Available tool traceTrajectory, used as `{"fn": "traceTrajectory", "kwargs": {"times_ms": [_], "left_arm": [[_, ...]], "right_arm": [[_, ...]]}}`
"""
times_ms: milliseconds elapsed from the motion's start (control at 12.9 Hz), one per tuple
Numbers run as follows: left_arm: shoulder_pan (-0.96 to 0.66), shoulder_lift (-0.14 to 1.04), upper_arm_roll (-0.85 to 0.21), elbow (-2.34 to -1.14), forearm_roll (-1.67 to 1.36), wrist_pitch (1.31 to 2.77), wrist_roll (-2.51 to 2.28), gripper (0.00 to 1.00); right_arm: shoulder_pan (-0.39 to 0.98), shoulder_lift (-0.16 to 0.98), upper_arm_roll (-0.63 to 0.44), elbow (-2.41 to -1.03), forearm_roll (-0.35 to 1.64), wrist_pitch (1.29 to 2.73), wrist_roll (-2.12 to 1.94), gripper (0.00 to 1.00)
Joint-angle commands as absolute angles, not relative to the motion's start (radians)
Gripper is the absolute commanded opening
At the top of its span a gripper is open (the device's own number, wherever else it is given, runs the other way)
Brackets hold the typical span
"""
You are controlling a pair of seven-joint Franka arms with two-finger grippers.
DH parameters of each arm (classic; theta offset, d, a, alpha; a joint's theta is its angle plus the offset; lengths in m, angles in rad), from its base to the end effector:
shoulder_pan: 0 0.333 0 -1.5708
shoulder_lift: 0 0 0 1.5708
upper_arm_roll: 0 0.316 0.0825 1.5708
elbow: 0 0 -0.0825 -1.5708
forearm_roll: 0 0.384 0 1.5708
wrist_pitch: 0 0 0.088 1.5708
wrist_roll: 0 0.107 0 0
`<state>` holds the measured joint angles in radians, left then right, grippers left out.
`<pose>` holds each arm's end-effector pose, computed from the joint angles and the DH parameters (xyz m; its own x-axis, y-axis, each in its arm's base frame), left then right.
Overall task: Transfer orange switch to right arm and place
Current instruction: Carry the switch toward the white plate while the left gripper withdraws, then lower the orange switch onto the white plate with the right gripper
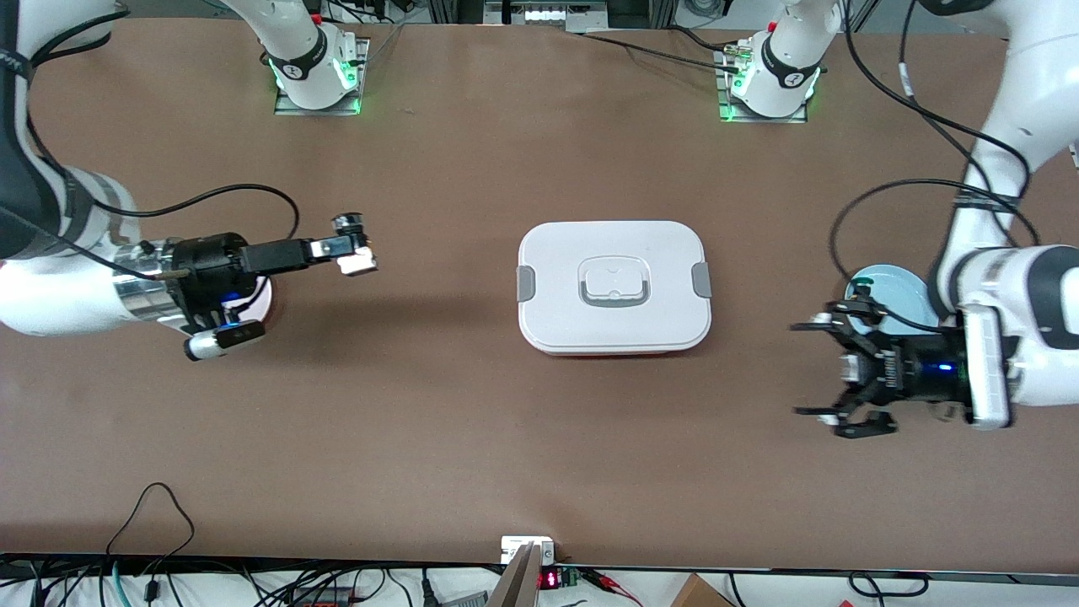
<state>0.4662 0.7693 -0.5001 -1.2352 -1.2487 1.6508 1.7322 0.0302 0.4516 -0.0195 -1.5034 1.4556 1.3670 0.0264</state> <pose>0.7370 -0.0007 0.4228 0.1855 0.0204 0.9824 -0.9812 -0.0500 0.1863 0.6520 0.1313 0.4756 0.8865 0.2057 -0.4144 -0.3942 -0.1329 -0.9093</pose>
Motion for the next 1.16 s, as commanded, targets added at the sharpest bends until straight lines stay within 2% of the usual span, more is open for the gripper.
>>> {"fn": "traceTrajectory", "kwargs": {"times_ms": [0,155,388,543,698,853,1086], "left_arm": [[0.605,0.791,-0.526,-1.235,-1.172,1.614,1.752,1.0],[0.71,0.801,-0.503,-1.229,-1.105,1.588,1.747,1.0],[0.805,0.795,-0.405,-1.215,-0.987,1.589,1.744,1.0],[0.802,0.782,-0.338,-1.154,-0.9,1.601,1.741,1.0],[0.787,0.764,-0.334,-1.013,-0.708,1.6,1.671,1.0],[0.784,0.73,-0.33,-0.97,-0.611,1.652,1.516,1.0],[0.709,0.596,-0.33,-0.963,-0.384,1.687,1.325,1.0]], "right_arm": [[-0.041,0.423,-0.011,-1.531,1.369,1.272,-0.009,0.01],[-0.083,0.422,-0.009,-1.531,1.226,1.227,-0.096,0.01],[-0.113,0.417,-0.012,-1.529,0.949,1.181,-0.282,0.01],[-0.115,0.41,-0.012,-1.529,0.754,1.187,-0.383,0.01],[-0.115,0.4,-0.012,-1.529,0.585,1.218,-0.483,0.01],[-0.115,0.393,-0.011,-1.531,0.433,1.273,-0.543,0.01],[-0.114,0.381,-0.008,-1.58,0.257,1.394,-0.645,0.01]]}}
